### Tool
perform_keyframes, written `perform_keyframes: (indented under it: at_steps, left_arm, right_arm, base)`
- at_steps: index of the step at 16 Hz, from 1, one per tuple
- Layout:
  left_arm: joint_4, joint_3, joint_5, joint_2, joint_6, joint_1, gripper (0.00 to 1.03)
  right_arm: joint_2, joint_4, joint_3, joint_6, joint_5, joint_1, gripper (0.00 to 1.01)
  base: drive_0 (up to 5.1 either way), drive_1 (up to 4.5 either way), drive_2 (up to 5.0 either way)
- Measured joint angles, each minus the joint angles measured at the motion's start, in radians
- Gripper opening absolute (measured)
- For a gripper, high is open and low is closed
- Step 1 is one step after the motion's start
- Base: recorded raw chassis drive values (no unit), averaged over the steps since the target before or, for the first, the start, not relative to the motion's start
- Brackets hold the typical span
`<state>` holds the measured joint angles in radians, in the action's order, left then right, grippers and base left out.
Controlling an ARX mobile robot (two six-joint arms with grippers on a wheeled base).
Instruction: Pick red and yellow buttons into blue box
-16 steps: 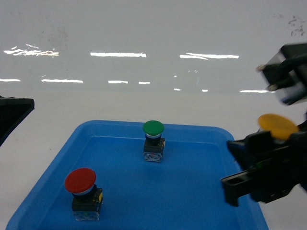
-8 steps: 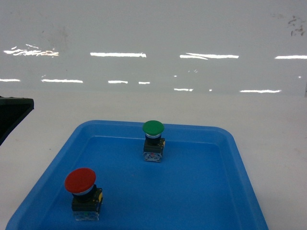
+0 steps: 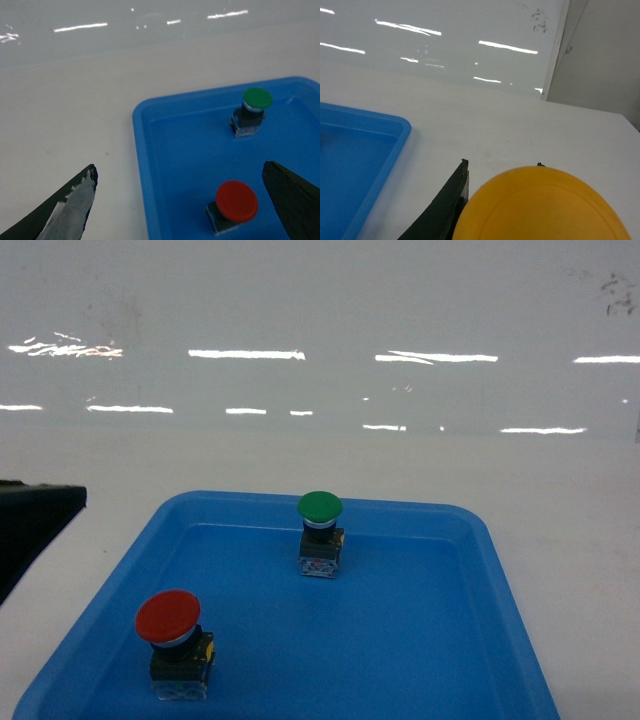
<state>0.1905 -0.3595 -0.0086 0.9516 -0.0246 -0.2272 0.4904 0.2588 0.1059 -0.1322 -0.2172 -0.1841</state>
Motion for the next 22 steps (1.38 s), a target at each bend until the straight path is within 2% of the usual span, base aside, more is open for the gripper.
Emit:
perform_keyframes:
  at_steps: [6, 11, 12, 18, 19, 22]
  left_arm:
    - [0.05, -0.065, -0.021, 0.302, 0.028, -0.096, 0.98]
    - [0.126, -0.108, -0.035, 0.53, 0.026, -0.175, 0.98]
    - [0.205, -0.135, -0.044, 0.687, 0.023, -0.175, 0.98]
    - [0.267, -0.153, -0.034, 0.814, 0.025, -0.153, 0.98]
    - [0.274, -0.152, -0.033, 0.814, 0.023, -0.148, 0.97]
    - [0.287, -0.148, -0.018, 0.814, 0.021, -0.112, 0.7]
  right_arm:
    - [0.0, 0.0, 0.0, 0.0, 0.0, 0.0, 0.35]
    - [0.0, 0.0, 0.0, 0.0, 0.0, 0.0, 0.34]
    - [0.0, 0.0, 0.0, 0.0, 0.0, 0.0, 0.34]
    - [0.0, 0.0, 0.0, 0.0, 0.0, 0.0, 0.34]
    - [0.0, 0.0, 0.0, 0.0, 0.0, 0.0, 0.34]
    - [0.0, 0.0, 0.0, 0.0, 0.0, 0.0, 0.34]
  base:
    - [0.0, 0.0, 0.0]
    - [0.0, 0.0, 0.0]
    - [0.0, 0.0, 0.0]
    - [0.0, 0.0, 0.0]
    - [0.0, 0.0, 0.0]
    - [0.0, 0.0, 0.0]
